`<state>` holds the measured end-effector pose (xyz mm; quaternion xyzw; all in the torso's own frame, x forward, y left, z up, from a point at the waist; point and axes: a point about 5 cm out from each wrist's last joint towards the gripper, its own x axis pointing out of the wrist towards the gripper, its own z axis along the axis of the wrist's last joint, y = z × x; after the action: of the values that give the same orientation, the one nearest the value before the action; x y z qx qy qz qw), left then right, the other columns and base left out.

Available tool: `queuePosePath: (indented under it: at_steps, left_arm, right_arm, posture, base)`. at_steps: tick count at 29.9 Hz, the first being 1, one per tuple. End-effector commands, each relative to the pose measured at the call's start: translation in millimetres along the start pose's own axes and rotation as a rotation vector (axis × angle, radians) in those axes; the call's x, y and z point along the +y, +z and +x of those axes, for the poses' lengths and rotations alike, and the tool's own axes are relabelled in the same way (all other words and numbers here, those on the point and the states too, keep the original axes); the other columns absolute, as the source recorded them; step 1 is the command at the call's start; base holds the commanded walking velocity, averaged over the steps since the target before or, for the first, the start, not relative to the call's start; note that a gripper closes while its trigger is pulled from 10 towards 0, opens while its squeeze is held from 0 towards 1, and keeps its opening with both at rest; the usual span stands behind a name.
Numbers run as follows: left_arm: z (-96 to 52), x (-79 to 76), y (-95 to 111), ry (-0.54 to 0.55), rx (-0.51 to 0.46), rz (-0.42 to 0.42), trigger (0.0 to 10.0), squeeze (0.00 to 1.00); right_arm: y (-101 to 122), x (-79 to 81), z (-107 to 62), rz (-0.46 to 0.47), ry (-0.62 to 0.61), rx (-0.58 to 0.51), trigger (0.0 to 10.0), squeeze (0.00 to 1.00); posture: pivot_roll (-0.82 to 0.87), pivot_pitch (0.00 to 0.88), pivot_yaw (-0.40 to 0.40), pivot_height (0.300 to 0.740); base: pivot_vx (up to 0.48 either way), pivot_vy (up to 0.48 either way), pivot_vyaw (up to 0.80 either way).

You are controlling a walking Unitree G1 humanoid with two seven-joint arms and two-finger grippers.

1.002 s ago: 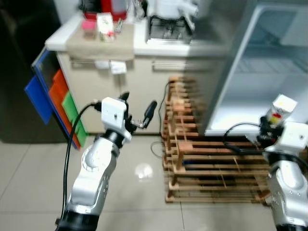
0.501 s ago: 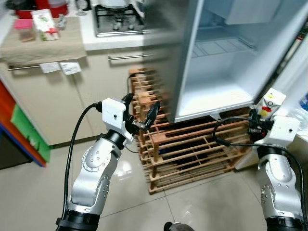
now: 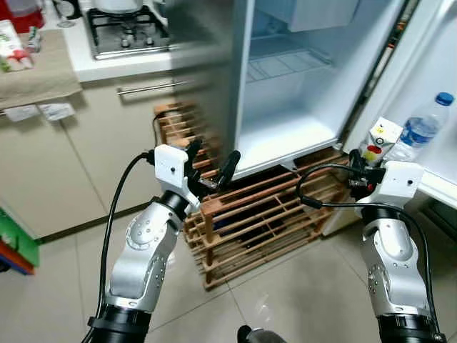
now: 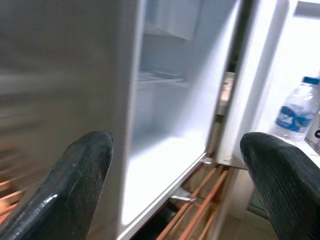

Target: Restocking fridge

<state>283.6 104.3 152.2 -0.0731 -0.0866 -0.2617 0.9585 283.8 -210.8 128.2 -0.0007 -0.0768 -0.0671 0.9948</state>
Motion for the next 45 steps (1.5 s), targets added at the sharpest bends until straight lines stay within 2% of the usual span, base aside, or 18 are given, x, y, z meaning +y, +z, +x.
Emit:
queuePosePath:
  at_steps: [1, 4, 7, 9, 13, 18, 21, 25, 27, 30, 32, 37, 41, 45]
  left_arm:
    - [2.9, -9.3, 4, -0.046, -0.021, -0.014, 10.0, 0.0]
    - [4.1, -9.5, 2, -0.039, -0.015, -0.033, 10.0, 0.0]
    - [8.9, -1.3, -5, 0.085, -0.003, -0.171, 10.0, 0.0]
    - [9.1, -5.3, -10, 0.088, 0.009, -0.187, 10.0, 0.0]
    - [10.8, -16.7, -14, 0.037, 0.032, -0.16, 10.0, 0.0]
    - [17.4, -4.3, -11, 0.041, 0.044, -0.093, 10.0, 0.0]
    - [19.5, 1.6, -11, 0.087, 0.055, -0.065, 10.0, 0.0]
    - [21.3, 4.4, -12, 0.131, 0.062, -0.079, 10.0, 0.0]
    - [20.2, 4.2, -14, 0.165, 0.062, -0.113, 10.0, 0.0]
    - [20.4, 3.5, -17, 0.173, 0.067, -0.13, 10.0, 0.0]
    - [23.0, 1.9, -15, 0.164, 0.055, -0.17, 10.0, 0.0]
    - [26.8, -0.9, -12, 0.155, 0.052, -0.107, 10.0, 0.0]
    - [29.7, -3.4, -4, 0.126, 0.028, -0.011, 10.0, 0.0]
    - [32.9, -7.0, 1, 0.091, 0.005, -0.002, 10.0, 0.0]
  right_arm:
    - [6, -7.9, -0.5, -0.012, -0.03, -0.026, 10.0, 0.0]
    - [6, -10.9, -2.5, -0.011, -0.046, -0.029, 10.0, 0.0]
    - [7, -18.9, -9.3, -0.011, -0.092, -0.044, 10.0, 0.0]
    - [7, -23.1, -13.3, -0.016, -0.113, -0.049, 10.0, 0.0]
    - [2, -29.9, -21.1, -0.034, -0.149, -0.036, 10.0, 0.0]
    - [-3, -22.8, -22.2, -0.02, -0.123, -0.001, 10.0, 0.0]
    - [0, -21.6, -19.5, -0.026, -0.118, -0.021, 10.0, 0.0]
    - [5, -23.6, -14.7, -0.029, -0.116, -0.032, 10.0, 0.0]
    - [6, -24.9, -11.7, -0.035, -0.103, -0.032, 10.0, 0.0]
    - [7, -23.2, -9.6, -0.06, -0.079, -0.027, 10.0, 0.0]
    - [9, -21.0, -7.7, -0.065, -0.062, -0.033, 10.0, 0.0]
    - [6, -22.0, -5.8, -0.057, -0.074, -0.01, 10.0, 0.0]
    - [6, -15.4, -4.9, -0.059, -0.044, -0.019, 10.0, 0.0]
    - [4, -13.8, -3.2, -0.05, -0.046, -0.014, 10.0, 0.0]
  posture:
    - [-0.08, 0.0, -0.014, 0.74]
    - [-0.09, 0.0, -0.007, 0.74]
    - [-0.11, 0.0, 0.01, 0.74]
    - [-0.12, 0.0, 0.015, 0.74]
    - [-0.13, 0.0, 0.029, 0.74]
    - [-0.14, 0.0, 0.049, 0.74]
    - [-0.15, 0.0, 0.053, 0.74]
    - [-0.15, 0.0, 0.047, 0.74]
    - [-0.15, 0.0, 0.039, 0.74]
    - [-0.15, 0.0, 0.035, 0.74]
    - [-0.15, 0.0, 0.036, 0.74]
    - [-0.15, 0.0, 0.036, 0.74]
    - [-0.14, 0.0, 0.04, 0.74]
    - [-0.14, 0.0, 0.043, 0.74]
  base:
    - [0.0, -0.48, -0.73]
    - [0.0, -0.16, -0.73]
    - [0.0, 0.0, -0.73]
    - [0.0, 0.0, -0.73]
    - [0.0, 0.0, -0.73]
    - [0.0, 0.0, -0.72]
    - [0.0, 0.0, -0.22]
    - [0.0, 0.0, 0.0]
    - [0.0, 0.0, 0.0]
    - [0.0, 0.0, 0.0]
    - [0.0, 0.0, 0.54]
    - [0.0, 0.0, 0.51]
    - [0.0, 0.0, 0.0]
    - [0.0, 0.0, 0.0]
